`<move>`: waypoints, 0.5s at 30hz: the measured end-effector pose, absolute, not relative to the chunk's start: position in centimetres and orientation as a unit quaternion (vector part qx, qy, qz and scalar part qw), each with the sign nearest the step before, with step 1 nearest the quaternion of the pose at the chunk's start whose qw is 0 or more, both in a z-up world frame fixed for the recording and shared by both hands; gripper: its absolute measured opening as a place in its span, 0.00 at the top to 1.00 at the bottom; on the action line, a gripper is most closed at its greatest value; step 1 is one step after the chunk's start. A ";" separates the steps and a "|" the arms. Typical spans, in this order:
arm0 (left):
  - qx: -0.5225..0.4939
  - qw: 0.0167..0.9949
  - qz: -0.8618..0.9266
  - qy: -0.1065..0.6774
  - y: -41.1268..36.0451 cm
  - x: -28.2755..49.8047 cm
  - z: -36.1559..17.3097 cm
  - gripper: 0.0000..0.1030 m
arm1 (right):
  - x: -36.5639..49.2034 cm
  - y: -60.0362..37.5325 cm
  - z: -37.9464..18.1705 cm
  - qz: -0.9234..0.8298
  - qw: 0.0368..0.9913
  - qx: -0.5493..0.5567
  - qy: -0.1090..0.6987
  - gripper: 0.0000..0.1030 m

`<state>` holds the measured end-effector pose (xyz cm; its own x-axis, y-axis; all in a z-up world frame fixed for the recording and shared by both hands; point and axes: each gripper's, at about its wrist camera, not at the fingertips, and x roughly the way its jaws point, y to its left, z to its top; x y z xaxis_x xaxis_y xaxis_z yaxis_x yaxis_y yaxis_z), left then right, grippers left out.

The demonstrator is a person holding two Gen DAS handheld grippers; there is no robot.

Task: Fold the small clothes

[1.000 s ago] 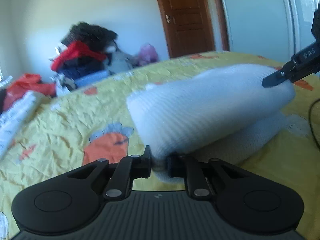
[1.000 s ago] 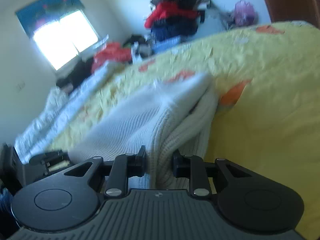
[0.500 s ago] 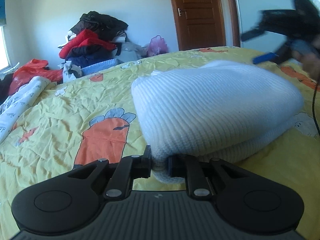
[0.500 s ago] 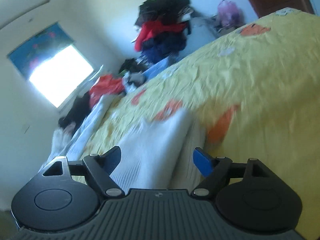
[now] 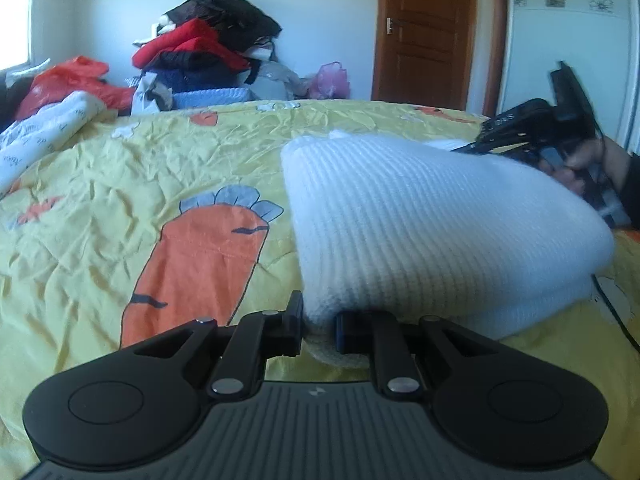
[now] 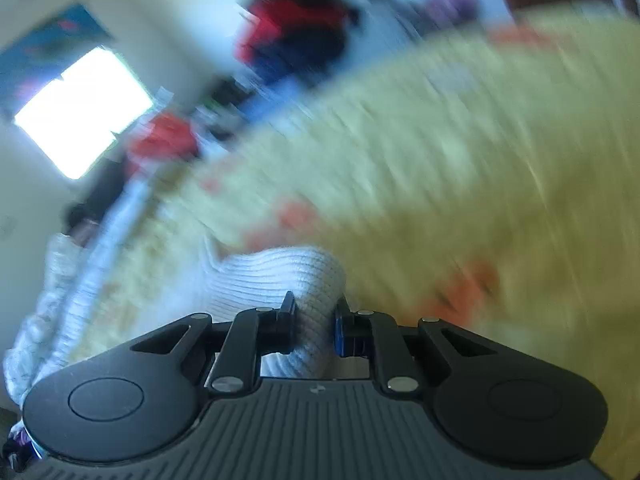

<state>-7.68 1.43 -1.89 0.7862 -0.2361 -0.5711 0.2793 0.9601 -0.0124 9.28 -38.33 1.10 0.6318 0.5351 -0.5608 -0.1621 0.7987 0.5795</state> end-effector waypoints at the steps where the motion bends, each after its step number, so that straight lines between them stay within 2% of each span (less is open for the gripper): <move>1: 0.039 0.945 -0.136 0.296 1.4 -7.8 -1.9 0.86 | 8.9 -38.3 1.1 0.203 0.871 0.250 0.371 0.83; 2: 0.044 0.945 -0.138 0.295 1.4 -7.9 -1.9 0.84 | 8.4 -38.2 1.6 0.202 0.875 0.248 0.365 0.82; 3: 0.051 0.944 -0.143 0.292 1.5 -8.1 -1.8 0.84 | 8.0 -37.9 2.0 0.201 0.878 0.243 0.361 0.77; 4: 0.052 0.943 -0.155 0.290 1.7 -8.4 -1.6 0.84 | 7.7 -37.8 2.3 0.196 0.880 0.240 0.361 0.60; 5: 0.047 0.940 -0.173 0.292 2.2 -8.7 -1.2 0.82 | 7.2 -37.8 2.8 0.185 0.883 0.239 0.360 0.55; 6: 0.039 0.936 -0.186 0.296 2.9 -9.0 -0.7 0.81 | 6.1 -38.1 3.4 0.172 0.887 0.243 0.353 0.43; 7: 0.025 0.932 -0.201 0.301 3.8 -9.3 -0.1 0.76 | 5.4 -38.5 3.9 0.170 0.887 0.251 0.347 0.25; 9: -0.025 0.926 -0.218 0.307 6.0 -9.1 0.9 0.57 | 2.7 -40.0 4.4 0.186 0.880 0.289 0.326 0.03; 10: -0.061 0.921 -0.219 0.315 7.2 -8.5 1.2 0.33 | 1.6 -40.8 4.4 0.199 0.876 0.299 0.322 0.01; 11: -0.103 0.914 -0.216 0.326 8.3 -7.4 1.2 0.15 | 0.8 -41.1 4.2 0.211 0.871 0.300 0.327 0.02; 15: -0.234 0.855 -0.267 0.379 9.7 -1.3 -1.2 0.06 | 0.2 -41.4 2.2 0.199 0.856 0.297 0.375 0.02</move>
<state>-1.33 9.67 -1.15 0.5710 -0.6332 -0.5224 0.2793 0.7483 -0.6017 0.17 -41.45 2.23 0.6400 0.5621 -0.5238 -0.1172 0.7452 0.6565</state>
